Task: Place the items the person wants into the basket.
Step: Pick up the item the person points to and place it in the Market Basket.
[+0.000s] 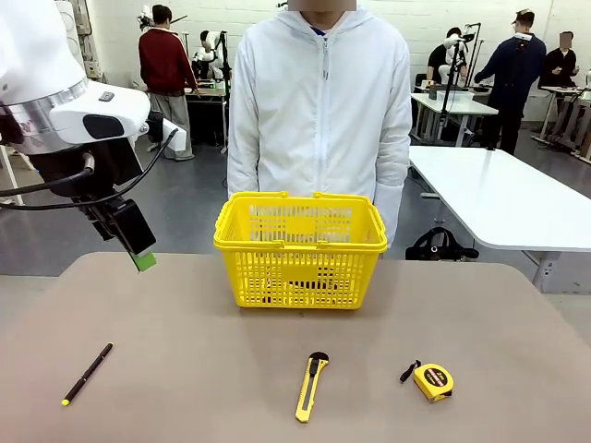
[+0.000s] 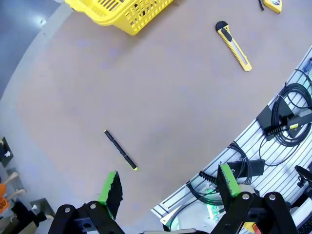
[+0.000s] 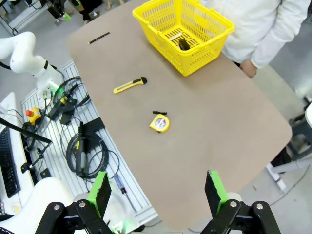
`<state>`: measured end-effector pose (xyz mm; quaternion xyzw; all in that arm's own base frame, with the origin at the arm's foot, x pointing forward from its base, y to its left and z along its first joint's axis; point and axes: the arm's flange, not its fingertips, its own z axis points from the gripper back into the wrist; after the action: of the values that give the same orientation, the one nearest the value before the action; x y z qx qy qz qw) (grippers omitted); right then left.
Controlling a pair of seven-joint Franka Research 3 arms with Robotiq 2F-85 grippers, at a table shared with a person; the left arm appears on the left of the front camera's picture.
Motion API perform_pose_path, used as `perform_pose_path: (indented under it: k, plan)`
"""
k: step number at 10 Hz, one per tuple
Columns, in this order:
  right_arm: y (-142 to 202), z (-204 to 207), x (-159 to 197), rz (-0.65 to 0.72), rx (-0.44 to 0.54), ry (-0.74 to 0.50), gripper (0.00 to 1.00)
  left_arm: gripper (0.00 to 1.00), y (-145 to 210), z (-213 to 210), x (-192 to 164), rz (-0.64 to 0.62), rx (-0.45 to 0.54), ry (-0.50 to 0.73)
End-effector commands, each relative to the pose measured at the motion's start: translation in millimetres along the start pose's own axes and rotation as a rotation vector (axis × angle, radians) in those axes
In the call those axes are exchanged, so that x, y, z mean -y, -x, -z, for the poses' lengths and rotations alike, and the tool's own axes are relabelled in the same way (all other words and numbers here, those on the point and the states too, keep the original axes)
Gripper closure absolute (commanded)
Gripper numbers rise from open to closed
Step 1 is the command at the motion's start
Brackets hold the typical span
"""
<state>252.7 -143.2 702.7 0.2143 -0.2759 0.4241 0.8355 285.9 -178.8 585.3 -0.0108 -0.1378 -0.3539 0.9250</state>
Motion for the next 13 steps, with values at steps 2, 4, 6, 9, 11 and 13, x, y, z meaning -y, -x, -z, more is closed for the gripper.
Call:
perform_pose_path:
  k: [2, 4, 6, 9, 11, 13]
  plan:
    - [-2, -1, 0, -0.012, 0.027, -0.022, 0.00, 0.00, 0, 0, 0, 0.000, 0.000, 0.000]
    - [-2, -1, 0, -0.012, 0.027, -0.022, 0.00, 0.00, 26, -35, -53, 0.074, 0.129, 0.145]
    - [-2, -1, 0, -0.012, 0.027, -0.022, 0.00, 0.00, 58, -82, -93, 0.079, 0.262, 0.222]
    - [-2, -1, 0, -0.012, 0.027, -0.022, 0.00, 0.00, 119, -126, -166, 0.057, 0.455, 0.256]
    - [-2, -1, 0, -0.012, 0.027, -0.022, 0.00, 0.00, 145, -127, -190, 0.058, 0.498, 0.238]
    - [-2, -1, 0, -0.012, 0.027, -0.022, 0.00, 0.00, 174, -110, -189, 0.068, 0.581, 0.222]
